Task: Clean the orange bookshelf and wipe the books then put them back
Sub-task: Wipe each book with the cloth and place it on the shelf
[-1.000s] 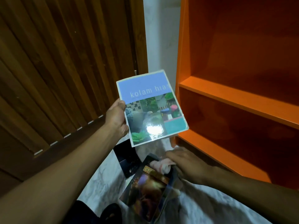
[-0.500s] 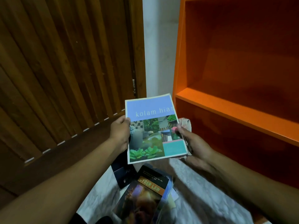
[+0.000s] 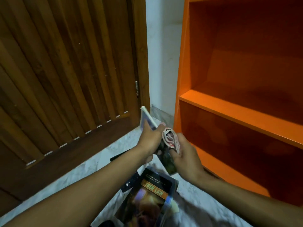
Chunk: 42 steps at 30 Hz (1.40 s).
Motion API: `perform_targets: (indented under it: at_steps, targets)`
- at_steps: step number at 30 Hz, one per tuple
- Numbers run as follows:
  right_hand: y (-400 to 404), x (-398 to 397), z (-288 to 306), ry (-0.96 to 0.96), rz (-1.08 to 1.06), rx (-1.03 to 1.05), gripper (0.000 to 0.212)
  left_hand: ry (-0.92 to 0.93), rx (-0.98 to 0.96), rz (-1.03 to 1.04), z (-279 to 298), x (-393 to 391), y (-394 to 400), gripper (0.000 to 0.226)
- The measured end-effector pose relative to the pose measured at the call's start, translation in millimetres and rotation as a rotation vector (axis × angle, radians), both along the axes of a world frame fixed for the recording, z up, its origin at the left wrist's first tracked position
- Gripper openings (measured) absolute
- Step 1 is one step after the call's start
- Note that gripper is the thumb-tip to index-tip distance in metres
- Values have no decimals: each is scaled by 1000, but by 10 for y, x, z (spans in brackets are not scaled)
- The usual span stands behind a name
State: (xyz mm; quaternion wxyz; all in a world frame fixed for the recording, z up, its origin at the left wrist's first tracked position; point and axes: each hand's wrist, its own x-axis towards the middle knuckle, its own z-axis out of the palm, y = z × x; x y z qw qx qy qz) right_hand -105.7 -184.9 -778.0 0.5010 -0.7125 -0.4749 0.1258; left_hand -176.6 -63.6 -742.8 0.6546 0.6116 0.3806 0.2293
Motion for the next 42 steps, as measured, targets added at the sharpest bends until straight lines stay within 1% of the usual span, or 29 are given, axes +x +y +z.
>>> perform_targets:
  at_steps: [2,5,6,8,10,11,13,14,15,16,17,18,19,21,23,25,27,29,31,35,38,42]
  targets:
    - [-18,-102,-34,-112,32,18,27,-47,-119,139,-16,12,31,61]
    - [-42,-152,-87,-226,70,-14,25,-97,-88,242,-84,-45,102,50]
    - [-50,-153,-80,-238,88,-27,26,-121,-83,264,-103,-69,126,46]
    - [-60,-146,-11,-201,117,-4,26,-162,-75,309,-107,-116,174,39]
    - [-36,-101,101,-59,99,54,24,-184,-5,358,-72,-164,208,37]
    - [-14,-52,168,75,74,92,20,-192,46,364,-48,-190,227,40]
    - [44,109,283,448,-6,162,17,-206,126,342,16,-251,257,49]
    - [68,214,335,606,-65,176,18,-218,149,317,59,-282,260,54]
    - [78,328,385,711,-132,190,21,-229,154,281,95,-309,261,57]
    - [77,449,425,758,-197,219,24,-235,151,236,132,-334,255,59]
    - [75,575,442,759,-261,260,26,-238,146,185,161,-356,257,60]
    - [57,677,466,708,-314,298,27,-245,138,132,187,-377,262,61]
    - [40,772,477,604,-356,323,27,-259,123,78,213,-389,266,61]
    - [-12,906,473,287,-375,338,27,-284,88,-35,252,-404,251,60]
    - [-43,941,473,27,-329,328,29,-295,85,-133,265,-397,197,60]
    - [-23,915,471,-127,-243,286,34,-312,88,-184,265,-363,132,58]
    - [17,837,432,-257,-135,201,44,-349,91,-182,254,-318,99,57]
    - [20,725,374,-272,-87,152,48,-385,91,-162,247,-286,101,54]
    - [-26,611,306,-280,14,172,45,-403,82,-124,247,-279,137,50]
    - [-115,389,37,-450,266,154,41,-405,49,-9,235,-310,275,49]
    - [-209,234,-145,-512,396,159,35,-396,30,86,235,-369,381,44]
    - [-336,147,-372,-573,517,81,42,-370,24,177,224,-476,498,40]
